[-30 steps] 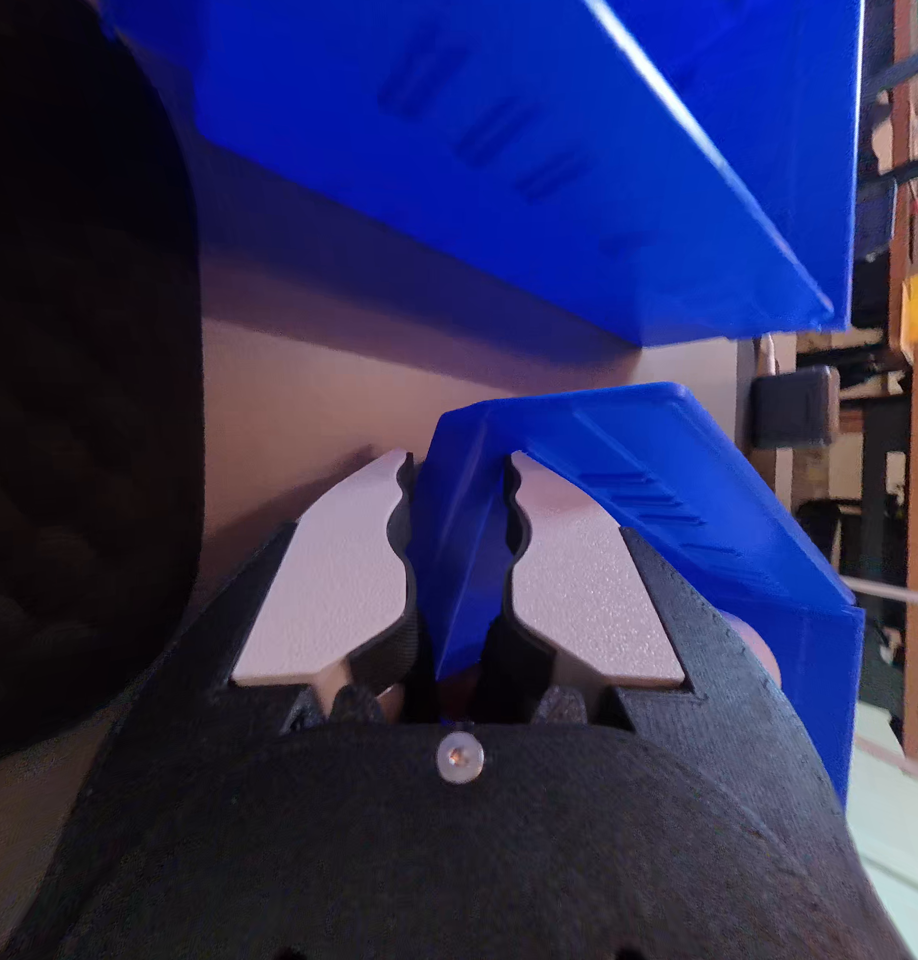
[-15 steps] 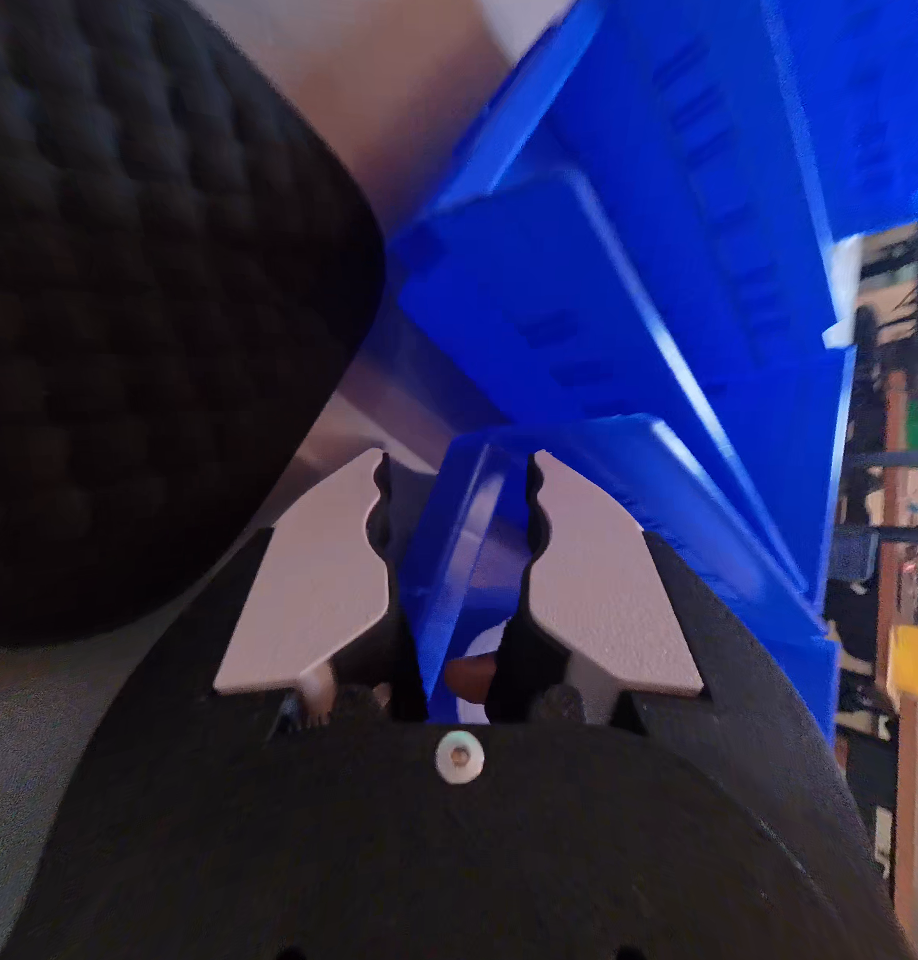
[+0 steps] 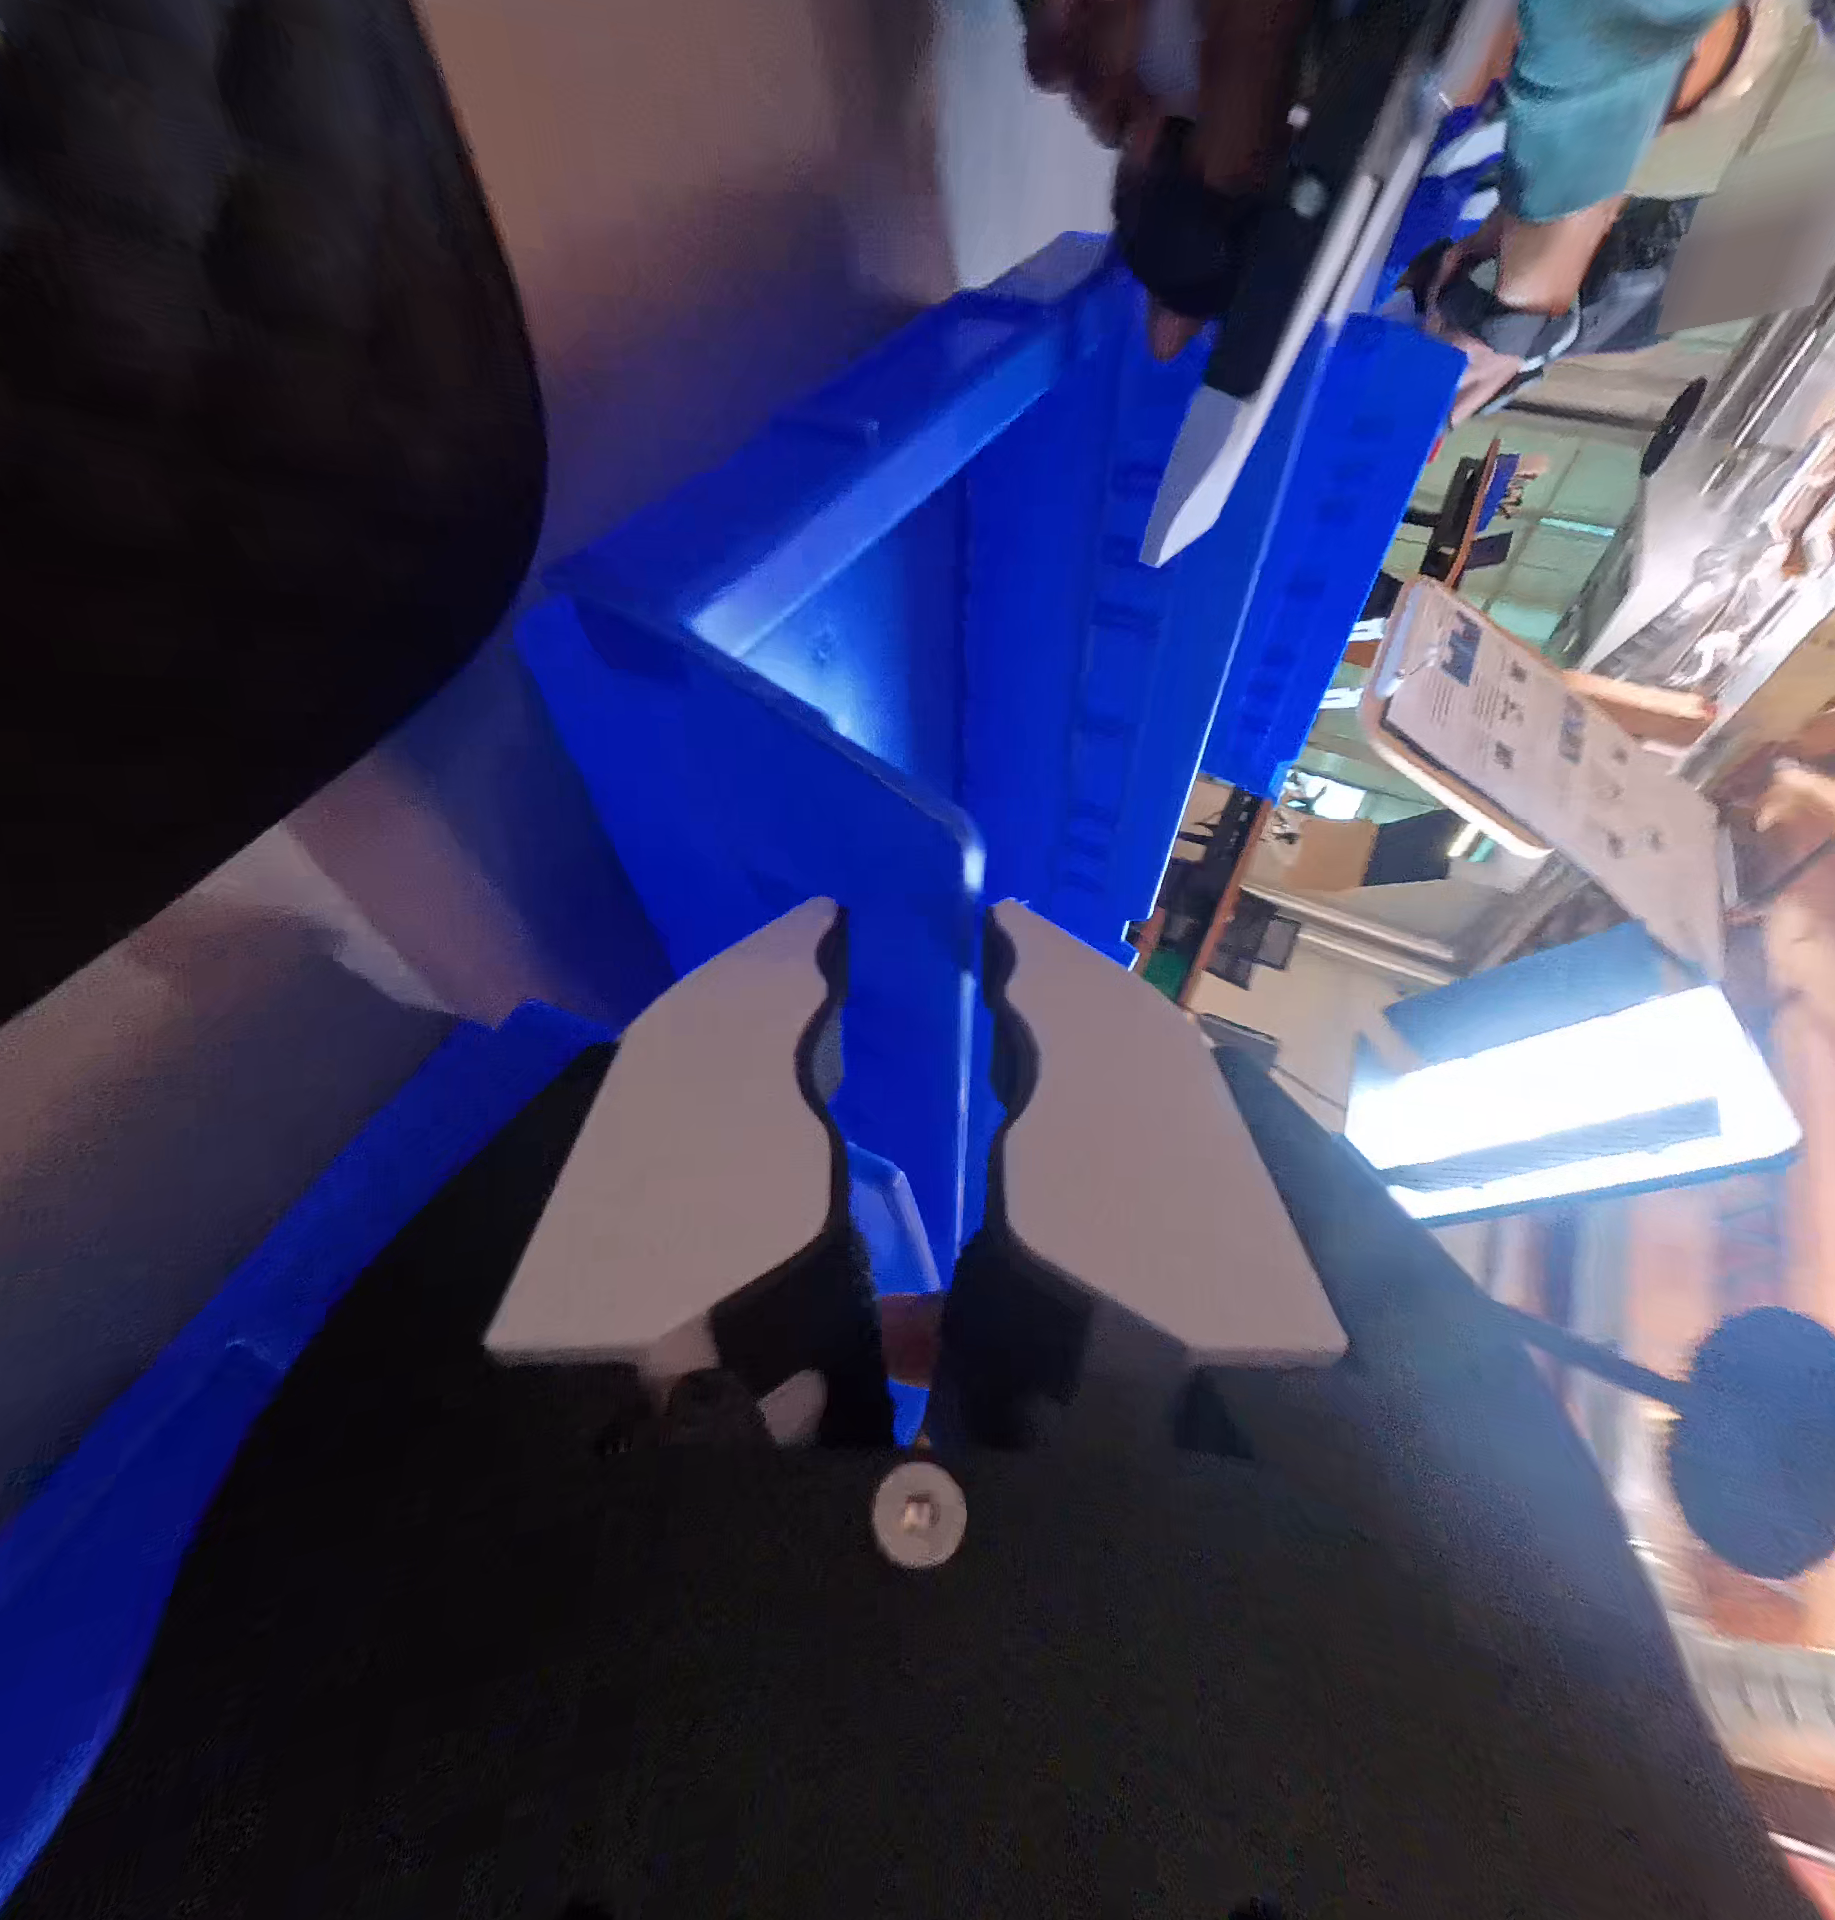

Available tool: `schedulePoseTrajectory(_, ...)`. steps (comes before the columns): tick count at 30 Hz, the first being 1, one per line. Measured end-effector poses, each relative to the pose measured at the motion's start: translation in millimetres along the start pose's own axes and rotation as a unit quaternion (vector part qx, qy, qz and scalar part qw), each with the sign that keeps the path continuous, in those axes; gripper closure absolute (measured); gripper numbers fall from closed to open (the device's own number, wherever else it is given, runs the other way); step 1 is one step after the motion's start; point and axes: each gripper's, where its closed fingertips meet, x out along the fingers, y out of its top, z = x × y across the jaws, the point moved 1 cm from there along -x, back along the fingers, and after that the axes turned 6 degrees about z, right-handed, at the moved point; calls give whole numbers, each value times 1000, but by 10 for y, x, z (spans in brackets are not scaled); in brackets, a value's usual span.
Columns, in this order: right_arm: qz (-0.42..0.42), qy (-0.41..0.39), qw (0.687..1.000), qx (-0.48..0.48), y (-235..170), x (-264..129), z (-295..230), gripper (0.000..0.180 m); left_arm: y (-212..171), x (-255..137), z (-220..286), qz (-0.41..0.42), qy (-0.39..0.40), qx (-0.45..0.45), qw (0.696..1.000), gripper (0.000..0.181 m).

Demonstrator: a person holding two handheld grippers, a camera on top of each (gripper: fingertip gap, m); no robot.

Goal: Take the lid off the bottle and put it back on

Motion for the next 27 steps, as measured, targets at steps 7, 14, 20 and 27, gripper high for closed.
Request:
schedulePoseTrajectory(7, -34, -32, 998, -31, -9, -26, -8, 157, 92, -154, -38, 37, 61, 47, 996, 174)
schedulePoseTrajectory(14, -53, -97, 992, -57, 28, -303, 267, 158, 593, -533, 92, 118, 114, 60, 985, 175)
schedulePoseTrajectory(20, -92, -142, 983, -66, -96, -1007, 460, 158, 1243, -552, 639, 182, 92, 80, 976, 176)
schedulePoseTrajectory(27, -176, -185, 966, -42, -371, -2075, 494, 157, 1958, -332, 1555, 226, 40, 109, 967, 176)
